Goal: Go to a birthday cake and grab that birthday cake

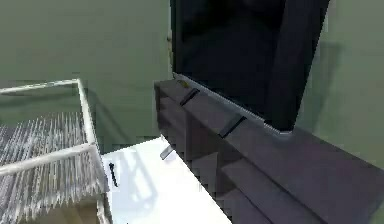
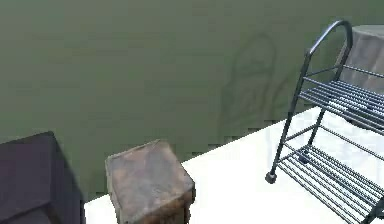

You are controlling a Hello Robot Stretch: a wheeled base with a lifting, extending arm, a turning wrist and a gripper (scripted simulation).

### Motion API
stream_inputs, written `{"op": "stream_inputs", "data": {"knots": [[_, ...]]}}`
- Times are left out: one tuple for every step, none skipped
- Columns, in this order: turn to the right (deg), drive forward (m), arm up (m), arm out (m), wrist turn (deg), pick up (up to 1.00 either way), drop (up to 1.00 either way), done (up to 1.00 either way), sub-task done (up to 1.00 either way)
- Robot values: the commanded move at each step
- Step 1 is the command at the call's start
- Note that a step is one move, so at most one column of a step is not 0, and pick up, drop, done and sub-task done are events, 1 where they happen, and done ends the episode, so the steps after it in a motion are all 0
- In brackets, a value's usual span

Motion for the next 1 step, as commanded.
{"op": "stream_inputs", "data": {"knots": [[-45.0,0.00,0.00,0.00,0.0,0.00,0.00,0.00,0.00]]}}
